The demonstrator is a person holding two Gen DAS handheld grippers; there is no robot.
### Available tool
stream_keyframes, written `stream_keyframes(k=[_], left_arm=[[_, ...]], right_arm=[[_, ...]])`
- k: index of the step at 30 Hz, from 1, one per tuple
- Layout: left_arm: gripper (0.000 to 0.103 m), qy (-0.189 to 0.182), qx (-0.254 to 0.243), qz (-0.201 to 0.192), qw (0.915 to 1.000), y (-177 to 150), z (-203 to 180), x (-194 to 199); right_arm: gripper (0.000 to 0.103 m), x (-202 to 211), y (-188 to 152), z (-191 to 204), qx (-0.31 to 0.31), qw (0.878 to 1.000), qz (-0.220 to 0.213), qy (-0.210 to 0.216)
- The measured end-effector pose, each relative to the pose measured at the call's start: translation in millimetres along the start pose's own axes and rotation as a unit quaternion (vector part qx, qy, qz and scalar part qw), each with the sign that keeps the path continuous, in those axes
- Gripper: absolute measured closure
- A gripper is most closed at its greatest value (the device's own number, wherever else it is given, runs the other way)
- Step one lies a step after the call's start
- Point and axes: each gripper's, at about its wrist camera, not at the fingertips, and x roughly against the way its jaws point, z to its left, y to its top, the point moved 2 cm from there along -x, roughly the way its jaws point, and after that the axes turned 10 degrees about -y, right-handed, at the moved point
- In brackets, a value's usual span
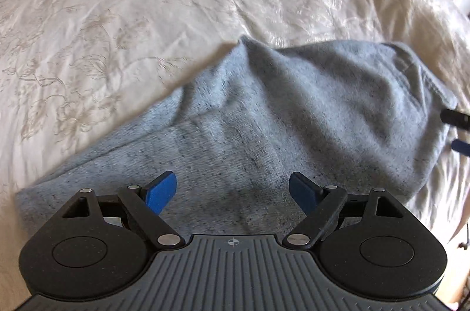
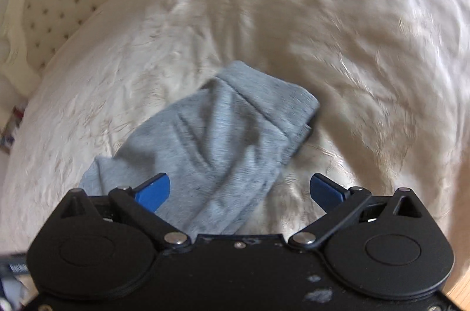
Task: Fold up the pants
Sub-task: 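Lift the folded pants edge with the right gripper and fold it over, then pinch the grey pants leg end with the right gripper and lift it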
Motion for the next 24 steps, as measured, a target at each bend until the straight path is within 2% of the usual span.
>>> stream_keyframes(k=[2, 6, 13, 18, 24], left_arm=[[0.019, 0.006, 0.001, 0.01, 0.9999, 0.5, -0.1, -8.9], [0.019, 0.021, 0.006, 0.03, 0.9993, -2.0, 2.0, -22.8], [0.014, 0.029, 0.019, 0.042, 0.9985, -0.7, 2.1, -33.2], [0.013, 0.035, 0.026, 0.044, 0.9981, 0.5, 2.5, -36.9], [0.013, 0.039, 0.022, 0.043, 0.9981, 3.5, -0.5, -37.3]], right_arm=[[0.0, -16.7, 7.1, 2.2, 0.0, 1.0, 0.01, 0.02], [0.0, -48.2, 22.7, 11.4, 0.008, 0.999, 0.021, 0.03], [0.0, -89.8, 41.2, 10.2, -0.027, 0.998, 0.023, 0.054], [0.0, -98.5, 44.4, 9.4, -0.02, 0.997, 0.025, 0.064], [0.0, -95.6, 45.6, 14.4, 0.005, 0.998, 0.037, 0.056]])
